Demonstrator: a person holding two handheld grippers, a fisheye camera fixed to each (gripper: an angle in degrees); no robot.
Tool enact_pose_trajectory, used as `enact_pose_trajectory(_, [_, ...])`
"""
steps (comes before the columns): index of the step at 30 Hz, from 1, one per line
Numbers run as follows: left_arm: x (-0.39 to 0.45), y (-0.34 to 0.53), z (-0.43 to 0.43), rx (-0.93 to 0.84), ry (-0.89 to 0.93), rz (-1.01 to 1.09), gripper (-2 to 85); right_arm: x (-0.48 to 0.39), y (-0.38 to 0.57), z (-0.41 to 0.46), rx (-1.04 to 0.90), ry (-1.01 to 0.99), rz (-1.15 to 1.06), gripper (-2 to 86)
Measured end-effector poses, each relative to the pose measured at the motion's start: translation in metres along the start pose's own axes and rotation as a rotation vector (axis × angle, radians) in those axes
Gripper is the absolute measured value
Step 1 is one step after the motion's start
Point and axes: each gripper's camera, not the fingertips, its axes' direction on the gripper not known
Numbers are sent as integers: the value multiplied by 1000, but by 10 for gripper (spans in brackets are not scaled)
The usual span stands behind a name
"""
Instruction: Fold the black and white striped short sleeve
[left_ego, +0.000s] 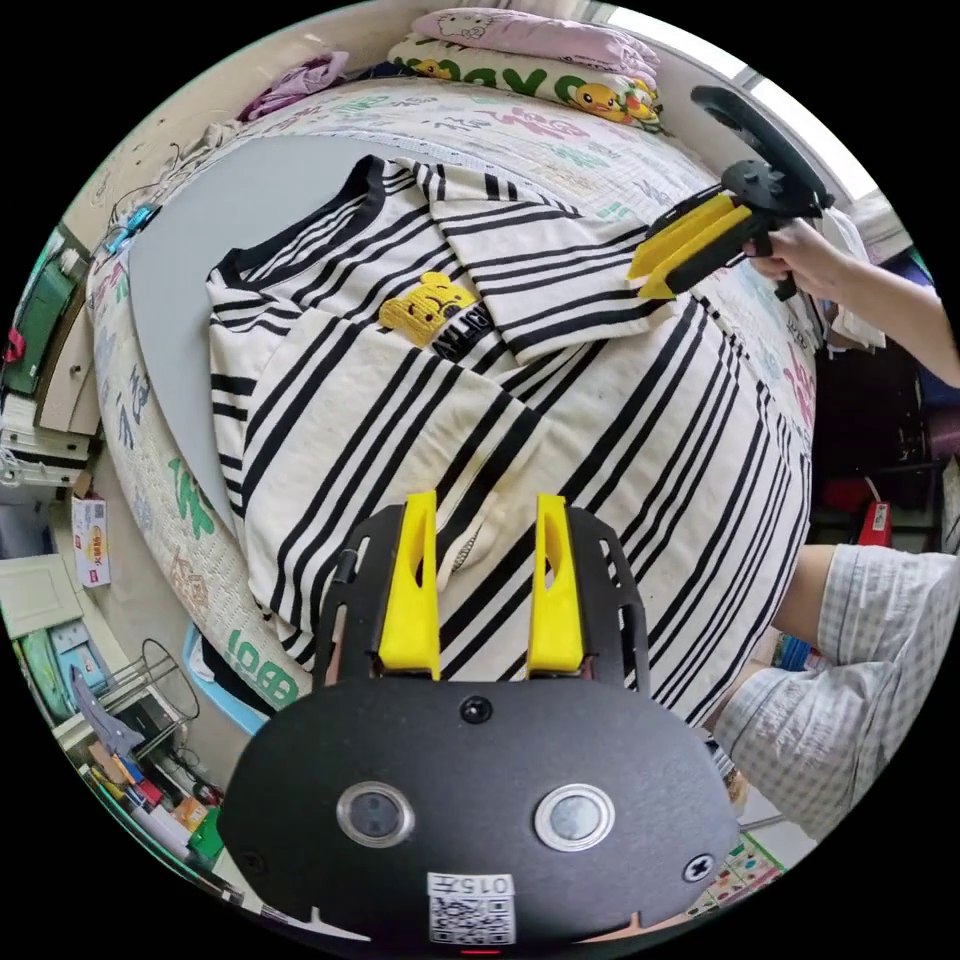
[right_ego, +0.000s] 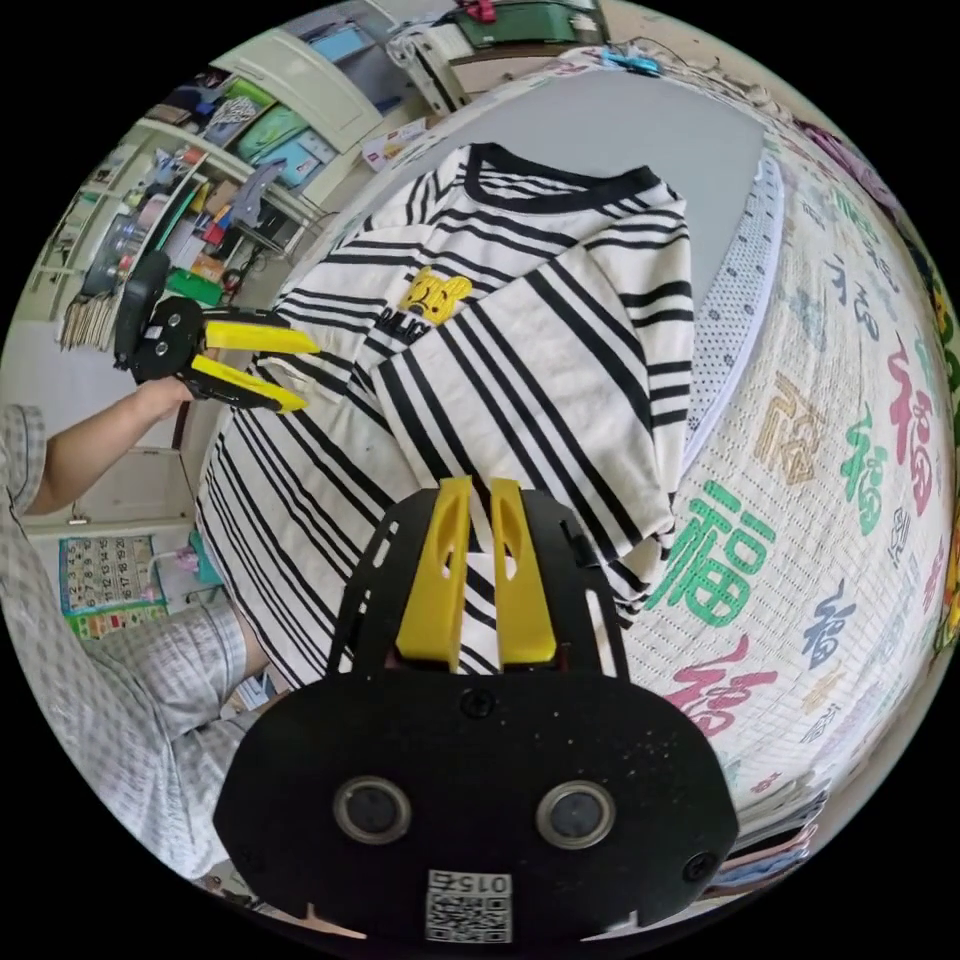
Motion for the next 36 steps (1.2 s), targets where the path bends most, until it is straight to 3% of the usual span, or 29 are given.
enact_pose_trajectory(3, [5, 4, -1, 22, -88, -23, 111, -19, -7, 16, -74, 18, -58, 123])
enact_pose_trajectory(11, [-8, 24, -9, 74, -62, -148, 80, -69, -13, 32, -88, 331, -175, 93])
enact_pose_trajectory(17, [-35, 45, -18, 87, 36, -224, 18, -50, -26, 0, -56, 253, -93, 29])
enact_pose_trajectory(20, [-63, 64, -40, 172, 83, -271, 9, -12, -32, -46, 52, 104, 38, 19])
enact_pose_trajectory(22, [-99, 84, -62, 240, 48, -352, 10, 55, -27, -107, 209, 50, 238, 20])
enact_pose_trajectory(25, [-177, 130, -86, 314, 30, -601, 21, 163, 5, -175, 385, 90, 588, 43])
enact_pose_trajectory(28, [-245, 191, -84, 313, 6, -959, 51, 258, 60, -192, 393, 59, 1020, 71])
enact_pose_trajectory(30, [-267, 225, -89, 350, 23, -1105, 51, 276, 84, -206, 434, 2, 1141, 80])
enact_pose_trajectory(32, [-267, 225, -100, 406, 11, -1053, 48, 259, 74, -226, 504, -8, 1026, 73])
enact_pose_trajectory(36, [-265, 165, -90, 360, 146, -752, 37, 179, -24, -217, 354, 23, 606, 26])
